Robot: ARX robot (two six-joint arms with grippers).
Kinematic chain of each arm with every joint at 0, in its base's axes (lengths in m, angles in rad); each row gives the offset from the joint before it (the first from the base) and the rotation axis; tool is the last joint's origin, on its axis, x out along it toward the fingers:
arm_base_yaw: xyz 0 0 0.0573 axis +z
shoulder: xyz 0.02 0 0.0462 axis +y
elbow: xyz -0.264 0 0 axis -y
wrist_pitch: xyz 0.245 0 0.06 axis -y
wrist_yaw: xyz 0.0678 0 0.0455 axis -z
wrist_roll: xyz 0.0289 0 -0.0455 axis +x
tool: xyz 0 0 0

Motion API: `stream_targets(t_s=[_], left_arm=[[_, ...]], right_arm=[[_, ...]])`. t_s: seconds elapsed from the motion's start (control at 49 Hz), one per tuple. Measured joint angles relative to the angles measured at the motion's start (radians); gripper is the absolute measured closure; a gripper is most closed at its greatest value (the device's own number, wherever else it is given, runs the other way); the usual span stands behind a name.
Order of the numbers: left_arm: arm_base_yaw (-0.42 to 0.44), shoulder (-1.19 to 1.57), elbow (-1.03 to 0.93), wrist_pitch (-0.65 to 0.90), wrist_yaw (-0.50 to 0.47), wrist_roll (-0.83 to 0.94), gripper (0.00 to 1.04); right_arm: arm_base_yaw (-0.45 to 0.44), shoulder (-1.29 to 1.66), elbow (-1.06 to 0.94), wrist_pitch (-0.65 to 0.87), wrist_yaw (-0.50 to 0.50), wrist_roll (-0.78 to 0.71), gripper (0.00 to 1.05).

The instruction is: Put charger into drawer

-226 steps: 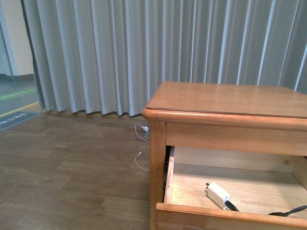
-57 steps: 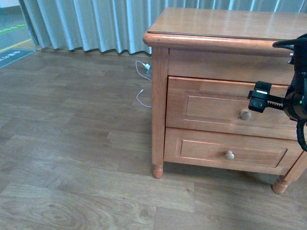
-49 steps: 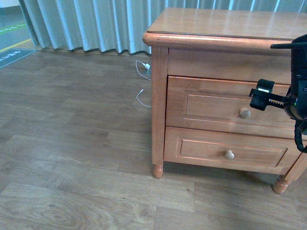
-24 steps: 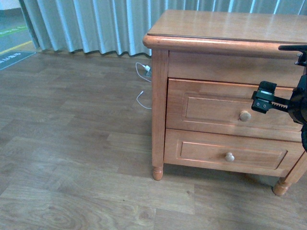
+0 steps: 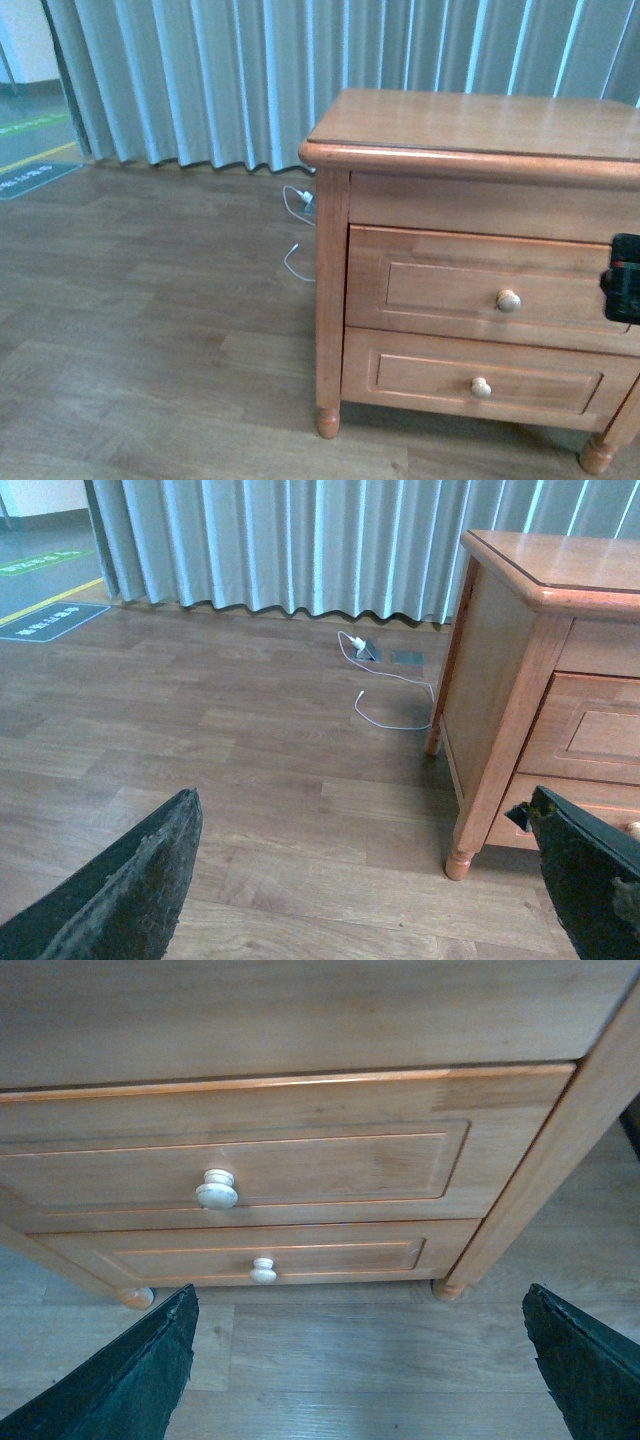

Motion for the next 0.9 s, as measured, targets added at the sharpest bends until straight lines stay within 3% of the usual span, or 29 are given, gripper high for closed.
stream_targets(t_s=[0.306, 0.49, 0.756, 0.817, 0.899], left_arm=[[0.000, 0.000, 0.000, 0.000, 0.000, 0.000, 0.06], [0.000, 0.000, 0.000, 0.000, 0.000, 0.000, 0.06], [0.000, 0.000, 0.000, 0.000, 0.000, 0.000, 0.06], [0.000, 0.000, 0.000, 0.000, 0.000, 0.000, 0.06], [0.000, 0.000, 0.000, 0.000, 0.000, 0.000, 0.06]], right_arm=[[-0.152, -0.710, -0.183, -0.363, -0.190, -0.120, 0.08], [-0.300, -1.031, -0.219, -0.585, -0.320, -0.148, 0.08], [-0.326, -1.085, -0.230, -0.599, -0.320, -0.161, 0.08], [-0.326, -1.115, -0.285, -0.472, -0.364, -0.130, 0.17], [-0.290, -1.163, -0.352, -0.358, -0.338, -0.110, 0.31]])
